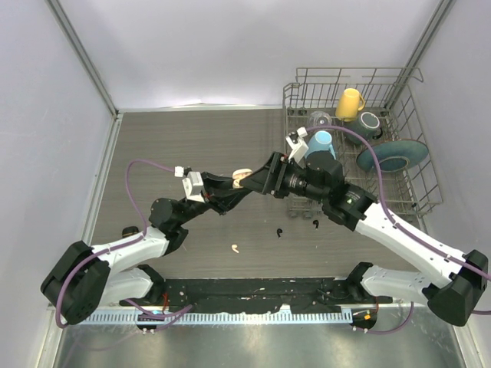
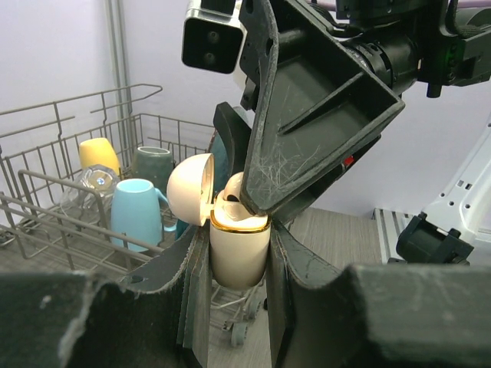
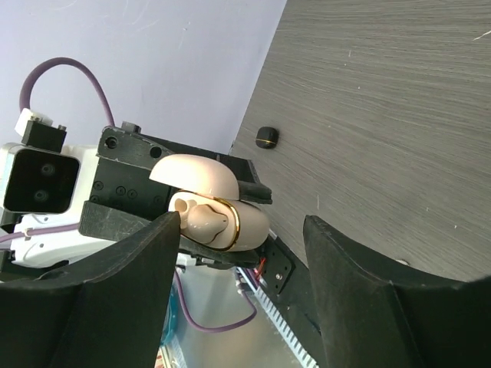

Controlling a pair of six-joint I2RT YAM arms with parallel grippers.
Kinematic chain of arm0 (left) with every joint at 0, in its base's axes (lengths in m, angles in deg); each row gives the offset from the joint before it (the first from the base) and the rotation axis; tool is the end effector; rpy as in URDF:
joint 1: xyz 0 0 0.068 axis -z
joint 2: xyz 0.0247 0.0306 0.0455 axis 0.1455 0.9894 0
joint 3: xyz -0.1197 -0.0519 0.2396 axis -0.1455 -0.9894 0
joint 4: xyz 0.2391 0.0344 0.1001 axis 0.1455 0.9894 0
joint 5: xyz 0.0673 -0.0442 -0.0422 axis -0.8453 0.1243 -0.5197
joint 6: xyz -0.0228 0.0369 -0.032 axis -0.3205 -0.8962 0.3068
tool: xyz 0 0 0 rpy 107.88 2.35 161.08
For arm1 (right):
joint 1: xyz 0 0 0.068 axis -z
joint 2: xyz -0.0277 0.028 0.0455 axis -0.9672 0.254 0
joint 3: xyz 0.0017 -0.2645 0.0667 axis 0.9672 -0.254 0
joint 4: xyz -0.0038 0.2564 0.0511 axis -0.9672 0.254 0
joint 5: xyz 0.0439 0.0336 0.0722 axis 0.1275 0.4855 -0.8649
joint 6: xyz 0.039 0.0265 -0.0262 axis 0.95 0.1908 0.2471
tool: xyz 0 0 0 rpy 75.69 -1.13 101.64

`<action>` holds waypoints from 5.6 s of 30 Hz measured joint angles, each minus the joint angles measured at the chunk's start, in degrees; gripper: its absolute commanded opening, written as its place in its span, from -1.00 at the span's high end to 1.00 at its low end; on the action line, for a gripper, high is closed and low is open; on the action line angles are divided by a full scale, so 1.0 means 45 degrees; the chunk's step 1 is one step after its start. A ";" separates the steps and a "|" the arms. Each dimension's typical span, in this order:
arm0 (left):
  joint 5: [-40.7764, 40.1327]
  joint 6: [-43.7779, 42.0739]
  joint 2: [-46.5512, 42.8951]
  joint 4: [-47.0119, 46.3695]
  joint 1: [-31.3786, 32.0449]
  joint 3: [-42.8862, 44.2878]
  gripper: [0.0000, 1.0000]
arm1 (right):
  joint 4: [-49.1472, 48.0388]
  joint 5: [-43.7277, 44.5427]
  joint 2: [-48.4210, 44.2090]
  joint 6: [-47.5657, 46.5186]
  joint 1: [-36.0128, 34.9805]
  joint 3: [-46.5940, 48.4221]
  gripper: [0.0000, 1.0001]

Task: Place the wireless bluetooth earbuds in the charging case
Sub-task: Pick up the earbud from the center of the board.

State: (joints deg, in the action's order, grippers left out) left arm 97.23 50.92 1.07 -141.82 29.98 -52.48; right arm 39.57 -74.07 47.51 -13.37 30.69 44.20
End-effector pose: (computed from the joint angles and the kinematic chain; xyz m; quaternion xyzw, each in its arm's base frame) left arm 0.1646 -0.1518 0.2803 0.2850 0.4487 -0.5175 0.6705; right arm 0.1737 0.1830 0.3597 -0.0303 0.7787 0.5211 0.3481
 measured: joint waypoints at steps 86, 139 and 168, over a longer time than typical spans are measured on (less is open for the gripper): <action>-0.3075 -0.2812 -0.4483 0.3852 -0.2001 -0.1899 1.00 | 0.3026 0.2346 -0.0146 -0.2064 -0.0316 -0.0738 -0.01; -0.1399 -0.0321 -0.6489 0.4065 -0.5814 -0.3274 1.00 | 0.1991 0.6727 0.8830 -0.3075 -0.6232 0.0685 0.08; -0.1379 -0.0311 -0.6266 0.4027 -0.5814 -0.3274 1.00 | 0.3381 0.7538 0.9321 -0.2147 -0.5853 0.1472 0.59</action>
State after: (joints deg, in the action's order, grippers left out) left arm 91.02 49.52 -27.12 -123.70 3.82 -67.21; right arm 54.78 -40.15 89.45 -23.03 4.35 50.82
